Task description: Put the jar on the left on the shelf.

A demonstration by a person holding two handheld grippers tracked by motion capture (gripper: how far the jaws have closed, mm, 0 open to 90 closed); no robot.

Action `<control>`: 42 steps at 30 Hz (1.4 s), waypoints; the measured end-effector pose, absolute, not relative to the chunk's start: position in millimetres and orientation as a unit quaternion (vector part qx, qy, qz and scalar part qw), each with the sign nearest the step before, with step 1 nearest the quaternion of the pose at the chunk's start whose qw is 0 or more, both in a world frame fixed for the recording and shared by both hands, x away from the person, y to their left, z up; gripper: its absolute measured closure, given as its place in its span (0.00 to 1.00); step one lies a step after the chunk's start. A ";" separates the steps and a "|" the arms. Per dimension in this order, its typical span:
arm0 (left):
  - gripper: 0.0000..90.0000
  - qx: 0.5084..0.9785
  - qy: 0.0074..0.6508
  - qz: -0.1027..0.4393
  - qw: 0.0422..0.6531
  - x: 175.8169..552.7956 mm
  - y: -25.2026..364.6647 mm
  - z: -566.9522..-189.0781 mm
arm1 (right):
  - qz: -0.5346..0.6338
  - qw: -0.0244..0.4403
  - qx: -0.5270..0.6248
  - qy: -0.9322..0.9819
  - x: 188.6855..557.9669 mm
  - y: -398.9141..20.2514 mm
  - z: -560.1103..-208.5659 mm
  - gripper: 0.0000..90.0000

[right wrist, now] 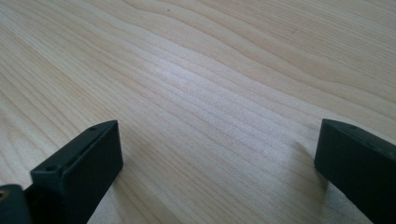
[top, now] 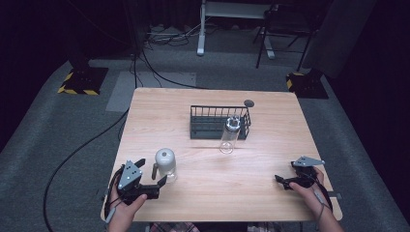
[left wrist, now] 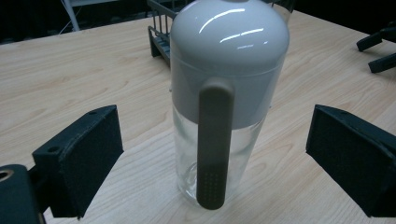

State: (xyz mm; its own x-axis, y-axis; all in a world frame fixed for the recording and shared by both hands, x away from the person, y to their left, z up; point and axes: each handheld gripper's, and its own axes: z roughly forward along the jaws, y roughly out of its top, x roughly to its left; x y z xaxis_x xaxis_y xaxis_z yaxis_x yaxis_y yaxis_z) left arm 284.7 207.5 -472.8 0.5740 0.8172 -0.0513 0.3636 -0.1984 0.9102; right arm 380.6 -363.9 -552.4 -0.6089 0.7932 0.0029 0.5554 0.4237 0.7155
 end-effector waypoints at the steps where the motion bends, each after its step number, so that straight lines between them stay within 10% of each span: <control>1: 0.04 0.738 0.399 0.231 0.493 285.0 207.1 -472.2 | 0.349 0.170 0.408 0.826 380.6 -363.9 -552.4 0.01; 42: 0.07 0.734 0.382 0.214 0.519 314.5 186.4 -478.2 | 0.349 0.170 0.408 0.826 380.7 -363.9 -552.4 0.01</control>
